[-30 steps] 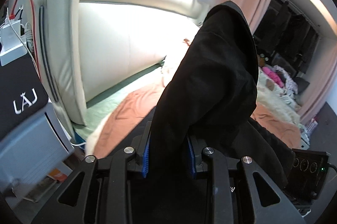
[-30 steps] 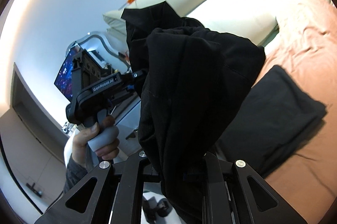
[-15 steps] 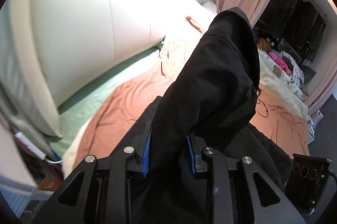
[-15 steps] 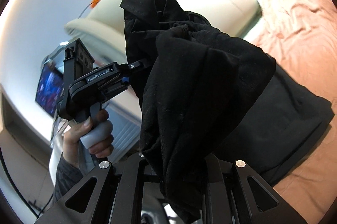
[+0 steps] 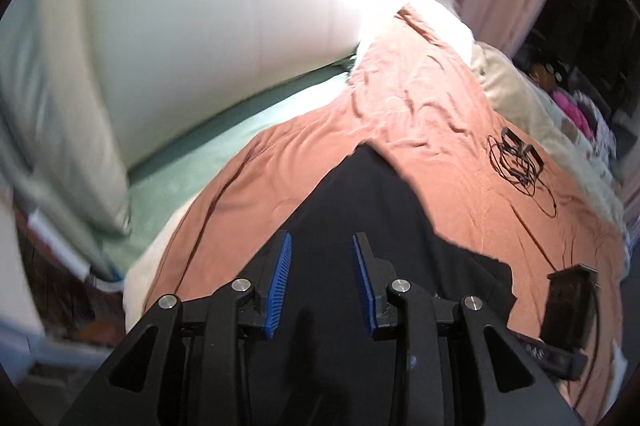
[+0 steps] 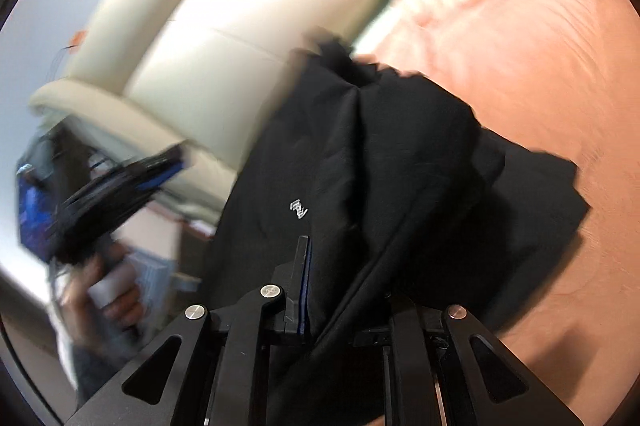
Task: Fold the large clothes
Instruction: 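Lower the folded shirt onto the bed corner by the headboard and open both tools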
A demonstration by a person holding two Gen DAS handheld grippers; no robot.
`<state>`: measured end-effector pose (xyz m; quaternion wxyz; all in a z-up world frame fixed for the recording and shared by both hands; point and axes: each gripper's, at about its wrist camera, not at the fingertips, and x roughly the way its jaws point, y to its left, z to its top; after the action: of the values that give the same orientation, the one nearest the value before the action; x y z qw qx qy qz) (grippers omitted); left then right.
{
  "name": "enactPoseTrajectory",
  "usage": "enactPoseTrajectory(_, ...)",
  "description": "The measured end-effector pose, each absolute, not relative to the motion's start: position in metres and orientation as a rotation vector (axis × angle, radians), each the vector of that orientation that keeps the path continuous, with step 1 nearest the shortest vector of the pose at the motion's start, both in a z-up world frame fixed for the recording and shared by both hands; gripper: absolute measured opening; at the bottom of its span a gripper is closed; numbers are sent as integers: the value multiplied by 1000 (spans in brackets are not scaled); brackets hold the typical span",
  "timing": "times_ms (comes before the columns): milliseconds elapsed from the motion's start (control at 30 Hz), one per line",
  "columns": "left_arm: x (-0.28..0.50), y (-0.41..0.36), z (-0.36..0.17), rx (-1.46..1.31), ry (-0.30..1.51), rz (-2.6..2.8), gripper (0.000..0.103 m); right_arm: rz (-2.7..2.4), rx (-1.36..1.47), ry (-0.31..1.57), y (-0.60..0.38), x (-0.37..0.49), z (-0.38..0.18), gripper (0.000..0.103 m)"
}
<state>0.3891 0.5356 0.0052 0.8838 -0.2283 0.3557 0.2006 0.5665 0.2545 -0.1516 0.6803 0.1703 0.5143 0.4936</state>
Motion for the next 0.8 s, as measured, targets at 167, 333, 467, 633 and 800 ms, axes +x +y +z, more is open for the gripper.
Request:
enactPoseTrajectory(167, 344, 530, -21, -542, 737, 433, 32, 1082, 338, 1165, 255, 563, -153, 20)
enactPoseTrajectory(333, 302, 525, -52, -607, 723, 493, 32, 1078, 329, 1197, 249, 572, -152, 21)
enactPoseTrajectory(467, 290, 514, -73, -624, 741, 501, 32, 1024, 386, 1235, 232, 578, -158, 40)
enactPoseTrajectory(633, 286, 506, -83, -616, 753, 520, 32, 898, 335, 1183, 209, 590, -146, 66)
enactPoseTrajectory(800, 283, 499, -92, -677, 742, 492, 69, 901, 295, 1148, 216, 591, -124, 66)
